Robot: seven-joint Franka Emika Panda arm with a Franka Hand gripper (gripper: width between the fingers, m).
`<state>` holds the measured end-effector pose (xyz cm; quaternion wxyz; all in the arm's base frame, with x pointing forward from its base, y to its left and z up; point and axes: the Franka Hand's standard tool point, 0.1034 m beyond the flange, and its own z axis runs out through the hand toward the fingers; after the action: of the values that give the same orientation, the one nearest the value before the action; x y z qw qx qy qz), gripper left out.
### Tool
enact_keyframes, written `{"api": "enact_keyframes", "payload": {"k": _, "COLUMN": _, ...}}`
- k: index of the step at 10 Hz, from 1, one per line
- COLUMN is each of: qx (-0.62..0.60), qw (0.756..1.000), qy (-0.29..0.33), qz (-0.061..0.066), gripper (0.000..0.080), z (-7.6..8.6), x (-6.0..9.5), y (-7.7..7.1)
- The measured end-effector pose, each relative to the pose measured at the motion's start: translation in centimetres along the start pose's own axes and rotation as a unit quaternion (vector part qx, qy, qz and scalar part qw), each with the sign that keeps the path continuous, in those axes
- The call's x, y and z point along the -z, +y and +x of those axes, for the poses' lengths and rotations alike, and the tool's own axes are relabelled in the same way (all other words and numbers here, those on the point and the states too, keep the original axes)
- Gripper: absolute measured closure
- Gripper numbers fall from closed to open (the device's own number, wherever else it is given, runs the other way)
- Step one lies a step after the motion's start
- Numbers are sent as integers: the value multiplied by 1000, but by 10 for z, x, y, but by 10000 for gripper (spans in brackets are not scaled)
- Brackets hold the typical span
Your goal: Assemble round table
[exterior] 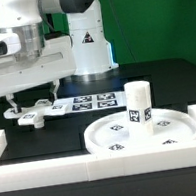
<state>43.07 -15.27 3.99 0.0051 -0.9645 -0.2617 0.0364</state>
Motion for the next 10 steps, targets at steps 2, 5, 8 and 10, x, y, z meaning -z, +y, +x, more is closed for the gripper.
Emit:
{"api": "enact_keyframes", "payload": {"k": 2, "qx": 1, "qw": 1000, "qy": -3, "qz": 2, "gripper": 150, "z": -2, "x": -5, "y": -1}}
{"api": "enact_keyframes", "payload": {"k": 5, "qx": 2, "qw": 1000, "qy": -6, "qz": 3, "gripper": 150, "z": -4, "x": -13, "y": -2}}
{"api": "enact_keyframes", "payload": {"k": 8, "qx": 6, "qw": 1000, "qy": -9, "qz": 5, "gripper": 150, "z": -5, "x": -17, "y": -3}}
{"api": "enact_keyframes", "payload": {"k": 10, "qx": 6, "qw": 1000, "qy": -9, "qz": 5, "gripper": 243, "z": -5, "x": -17, "y": -3}}
